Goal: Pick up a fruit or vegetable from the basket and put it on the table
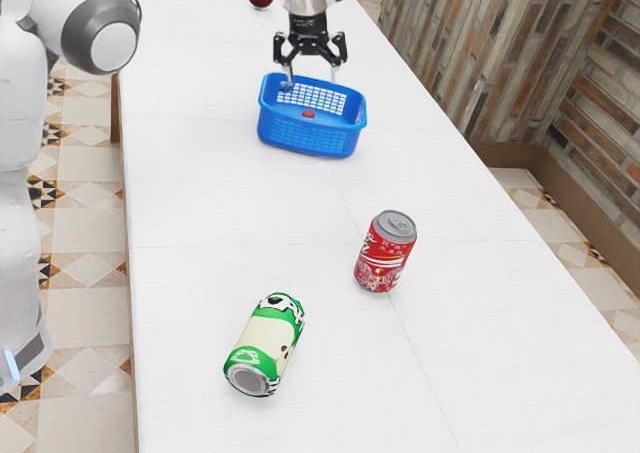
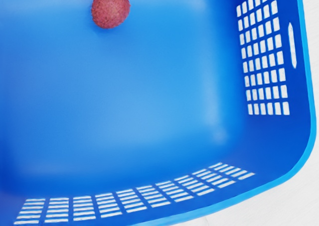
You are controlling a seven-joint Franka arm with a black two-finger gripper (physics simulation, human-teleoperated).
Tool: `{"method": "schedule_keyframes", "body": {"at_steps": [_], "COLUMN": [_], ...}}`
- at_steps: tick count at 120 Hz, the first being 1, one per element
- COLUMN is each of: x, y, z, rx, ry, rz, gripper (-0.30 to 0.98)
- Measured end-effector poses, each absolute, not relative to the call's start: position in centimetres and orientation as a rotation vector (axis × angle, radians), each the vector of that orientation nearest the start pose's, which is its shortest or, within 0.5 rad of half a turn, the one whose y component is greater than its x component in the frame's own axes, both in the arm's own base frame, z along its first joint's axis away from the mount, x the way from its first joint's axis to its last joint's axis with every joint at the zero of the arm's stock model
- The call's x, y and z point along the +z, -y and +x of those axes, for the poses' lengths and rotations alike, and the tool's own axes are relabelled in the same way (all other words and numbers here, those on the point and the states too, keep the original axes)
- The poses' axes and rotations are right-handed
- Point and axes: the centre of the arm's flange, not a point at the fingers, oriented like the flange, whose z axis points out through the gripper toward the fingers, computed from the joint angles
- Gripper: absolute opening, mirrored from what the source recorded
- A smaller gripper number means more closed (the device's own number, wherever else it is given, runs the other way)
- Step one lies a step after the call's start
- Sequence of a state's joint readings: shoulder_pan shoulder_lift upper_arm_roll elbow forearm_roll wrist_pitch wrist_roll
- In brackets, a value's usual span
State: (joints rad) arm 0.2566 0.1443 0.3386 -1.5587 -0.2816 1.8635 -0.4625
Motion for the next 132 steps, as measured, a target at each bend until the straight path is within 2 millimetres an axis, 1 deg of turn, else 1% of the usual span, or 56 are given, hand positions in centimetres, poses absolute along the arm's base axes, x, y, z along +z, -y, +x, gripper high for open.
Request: {"method": "schedule_keyframes", "body": {"at_steps": [12,24,32,36,42,48,55,62,71,90,108,122,132], "x": [56.9,56.5,56.1,55.6,54.8,54.3,54.1,54.1,54.1,53.5,52.3,51.1,50.7], "y": [-32.7,-33.9,-35.6,-36.6,-37.3,-37.5,-37.5,-37.6,-37.6,-37.5,-37.9,-40.0,-41.5], "z": [53.3,52.8,51.9,51.7,52.4,53.3,54.3,54.7,54.8,55.0,55.2,54.3,53.4], "rx": [-0.273,-0.259,-0.251,-0.242,-0.234,-0.230,-0.242,-0.250,-0.256,-0.249,-0.232,-0.218,-0.216], "ry": [1.902,2.024,2.113,2.152,2.187,2.210,2.229,2.254,2.270,2.241,2.191,2.192,2.195], "rz": [-2.766,-2.686,-2.615,-2.579,-2.542,-2.522,-2.505,-2.485,-2.469,-2.489,-2.517,-2.501,-2.490], "gripper": [0.69,0.69,0.69,0.69,0.69,0.69,0.69,0.69,0.69,0.69,0.69,0.69,0.69]}}
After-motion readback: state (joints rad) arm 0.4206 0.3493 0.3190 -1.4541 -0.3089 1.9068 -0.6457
